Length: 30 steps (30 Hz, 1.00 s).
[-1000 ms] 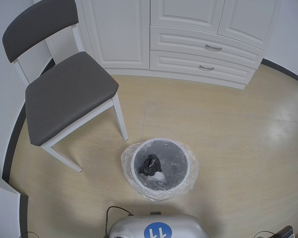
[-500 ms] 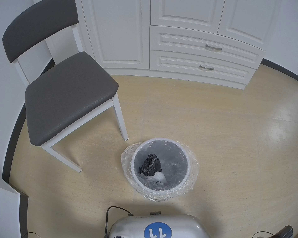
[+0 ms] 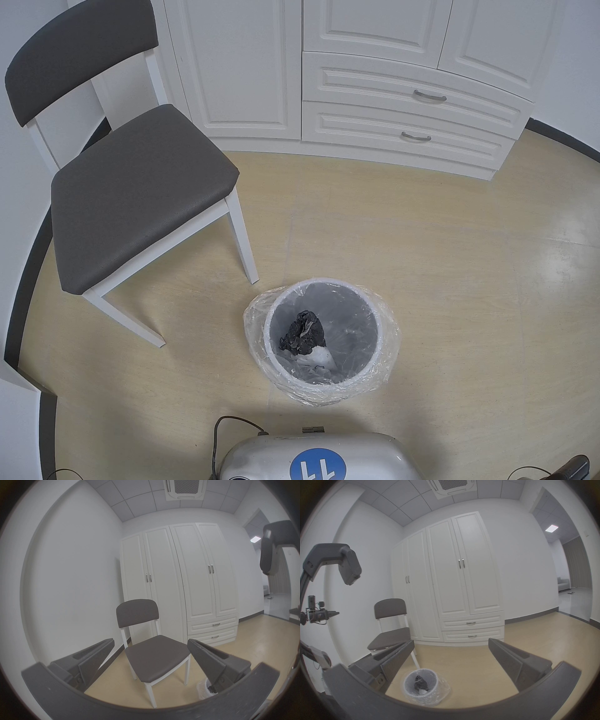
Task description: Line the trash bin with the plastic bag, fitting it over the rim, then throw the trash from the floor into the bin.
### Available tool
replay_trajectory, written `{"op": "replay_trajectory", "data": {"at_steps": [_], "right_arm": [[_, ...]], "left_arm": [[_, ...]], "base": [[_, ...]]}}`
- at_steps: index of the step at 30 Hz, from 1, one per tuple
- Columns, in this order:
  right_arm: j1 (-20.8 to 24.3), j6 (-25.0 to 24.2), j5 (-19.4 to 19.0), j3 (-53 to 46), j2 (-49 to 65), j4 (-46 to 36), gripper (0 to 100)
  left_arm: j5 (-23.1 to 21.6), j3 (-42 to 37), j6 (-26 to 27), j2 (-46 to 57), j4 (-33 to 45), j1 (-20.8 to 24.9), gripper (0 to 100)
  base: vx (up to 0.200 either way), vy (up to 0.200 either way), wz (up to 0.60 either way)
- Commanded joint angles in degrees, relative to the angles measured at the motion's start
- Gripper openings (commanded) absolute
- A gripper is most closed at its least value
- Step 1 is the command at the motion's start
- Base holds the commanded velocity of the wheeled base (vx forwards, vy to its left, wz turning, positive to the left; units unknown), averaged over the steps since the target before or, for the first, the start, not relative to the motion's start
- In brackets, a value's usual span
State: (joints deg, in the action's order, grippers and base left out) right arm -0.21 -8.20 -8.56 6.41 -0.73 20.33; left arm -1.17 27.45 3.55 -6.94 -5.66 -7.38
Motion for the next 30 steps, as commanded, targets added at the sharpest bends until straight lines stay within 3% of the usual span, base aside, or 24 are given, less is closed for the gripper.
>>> {"op": "replay_trajectory", "data": {"at_steps": [1,13,17,18,22,30], "right_arm": [[0.03,0.21,2.41,-0.79,0.64,0.06,100],[-0.06,5.3,11.19,-3.86,0.64,0.14,100],[0.03,5.39,12.07,-4.21,0.64,0.06,100],[-0.06,5.3,12.51,-4.48,0.64,0.14,100],[0.03,5.39,12.69,-5.88,0.64,0.14,100],[0.03,5.74,13.74,-6.41,0.64,0.06,100]], "left_arm": [[-0.15,0.58,-1.79,0.96,0.3,-0.01,100],[-0.24,2.52,-2.23,1.05,3.11,0.61,100],[-0.06,5.07,-2.14,1.49,6.01,4.39,100],[0.29,9.29,-1.53,2.98,12.69,9.66,100],[1.43,11.13,-3.28,4.39,18.31,8.61,100],[1.79,4.98,-3.55,6.76,17.43,7.73,100]], "base": [[0.0,0.0,0.0],[0.0,0.0,0.0],[0.0,0.0,0.0],[0.0,0.0,0.0],[0.0,0.0,0.0],[0.0,0.0,0.0]]}}
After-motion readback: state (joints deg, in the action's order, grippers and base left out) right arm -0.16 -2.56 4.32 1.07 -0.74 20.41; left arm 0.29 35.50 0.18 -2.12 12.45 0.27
